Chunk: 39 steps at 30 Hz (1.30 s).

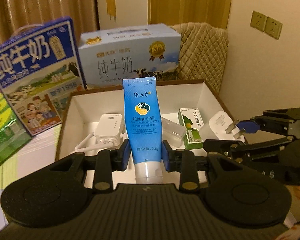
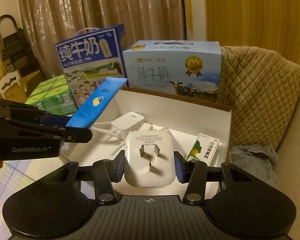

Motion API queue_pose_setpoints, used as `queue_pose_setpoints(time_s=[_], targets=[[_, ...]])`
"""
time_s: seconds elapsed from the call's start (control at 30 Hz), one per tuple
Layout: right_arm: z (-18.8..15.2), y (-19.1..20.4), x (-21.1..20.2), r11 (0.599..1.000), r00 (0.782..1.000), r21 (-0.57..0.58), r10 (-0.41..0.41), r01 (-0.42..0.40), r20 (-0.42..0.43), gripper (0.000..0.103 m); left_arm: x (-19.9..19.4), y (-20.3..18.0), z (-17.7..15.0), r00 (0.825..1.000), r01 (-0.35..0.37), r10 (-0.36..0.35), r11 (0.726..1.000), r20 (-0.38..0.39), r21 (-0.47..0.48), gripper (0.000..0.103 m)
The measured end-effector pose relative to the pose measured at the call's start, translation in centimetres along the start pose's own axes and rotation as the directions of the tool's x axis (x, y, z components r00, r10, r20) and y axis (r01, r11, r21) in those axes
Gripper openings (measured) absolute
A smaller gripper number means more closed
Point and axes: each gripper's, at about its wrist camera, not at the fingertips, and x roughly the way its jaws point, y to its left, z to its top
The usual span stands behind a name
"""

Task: Organize rigid objects
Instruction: 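Carry the blue tube in left tool to the box while right tool carries the adapter, then lower and release the blue tube with left tool while right tool releases the adapter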

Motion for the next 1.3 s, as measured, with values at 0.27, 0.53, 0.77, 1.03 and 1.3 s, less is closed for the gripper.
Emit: queue_pose_setpoints(time_s=[0.27, 0.53, 0.77, 1.03, 1.3], targets=[[-0.1, -2.0, 3.4, 0.999, 0.996, 0.028, -0.017, 0.019, -0.084, 0.046, 5.5, -0.1, 0.1, 0.989, 0.042, -0.042, 0.999, -0.139, -0.006, 0.028], [-1.1, -2.8, 5.5, 0.999, 0.987, 0.041, -0.021, 0.027, -0.161, 0.046, 9.0, 0.2, -1.2, 0.960, 0.074, -0.081, 0.997, -0.268, -0.035, 0.028], [-1.3, -2.7, 6.3, 0.999, 0.982, 0.043, -0.016, 0.025, -0.188, 0.046, 10.2, 0.4, -2.2, 0.944, 0.088, -0.097, 0.995, -0.316, -0.042, 0.029], [-1.4, -2.4, 7.0, 0.999, 0.975, 0.051, -0.007, 0.019, -0.220, 0.046, 9.0, 1.2, -1.8, 0.950, 0.090, -0.092, 0.996, -0.299, -0.023, 0.033], [-1.1, -1.8, 7.6, 0.998, 0.978, 0.061, -0.003, 0.016, -0.207, 0.046, 7.8, 2.5, -2.1, 0.955, 0.050, -0.055, 0.998, -0.290, -0.025, 0.034]])
